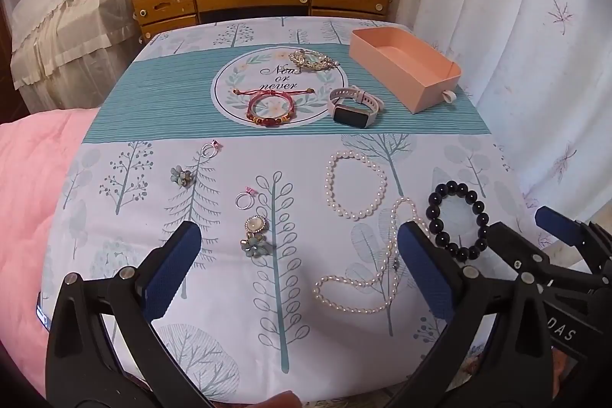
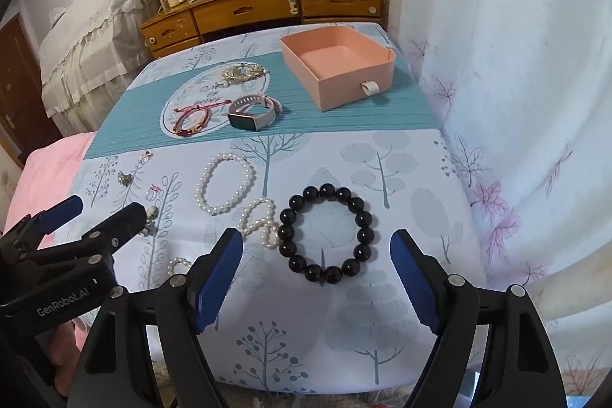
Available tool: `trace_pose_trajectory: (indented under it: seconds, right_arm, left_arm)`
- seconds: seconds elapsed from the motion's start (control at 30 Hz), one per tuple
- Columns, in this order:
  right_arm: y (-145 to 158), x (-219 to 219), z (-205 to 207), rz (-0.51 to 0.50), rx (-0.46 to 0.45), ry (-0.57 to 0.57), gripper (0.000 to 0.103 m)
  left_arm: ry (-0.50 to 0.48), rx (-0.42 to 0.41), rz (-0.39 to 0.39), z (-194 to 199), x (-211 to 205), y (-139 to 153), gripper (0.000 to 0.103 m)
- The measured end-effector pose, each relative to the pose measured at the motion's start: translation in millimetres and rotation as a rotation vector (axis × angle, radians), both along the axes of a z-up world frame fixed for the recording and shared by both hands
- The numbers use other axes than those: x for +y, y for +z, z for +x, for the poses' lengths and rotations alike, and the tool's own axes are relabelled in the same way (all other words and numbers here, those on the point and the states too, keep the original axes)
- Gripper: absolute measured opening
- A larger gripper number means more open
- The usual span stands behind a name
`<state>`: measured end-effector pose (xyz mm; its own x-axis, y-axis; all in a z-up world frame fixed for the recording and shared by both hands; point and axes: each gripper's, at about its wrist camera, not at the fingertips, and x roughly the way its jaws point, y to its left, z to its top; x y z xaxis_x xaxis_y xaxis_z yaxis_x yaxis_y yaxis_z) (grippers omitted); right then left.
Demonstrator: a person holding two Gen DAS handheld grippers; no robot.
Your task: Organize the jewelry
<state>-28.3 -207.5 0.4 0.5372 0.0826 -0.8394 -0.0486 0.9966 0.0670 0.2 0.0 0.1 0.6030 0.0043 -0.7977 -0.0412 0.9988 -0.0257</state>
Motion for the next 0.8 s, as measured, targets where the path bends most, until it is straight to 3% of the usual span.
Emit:
trace_pose_trajectory:
  seconds: [0.8]
  right_arm:
    - [-7.4, 3.6, 4.5, 0.035, -0.016, 0.041, 0.081]
  left_arm:
    - [0.008, 0.005, -0.006, 3.9, 9.1, -5.4, 0.102]
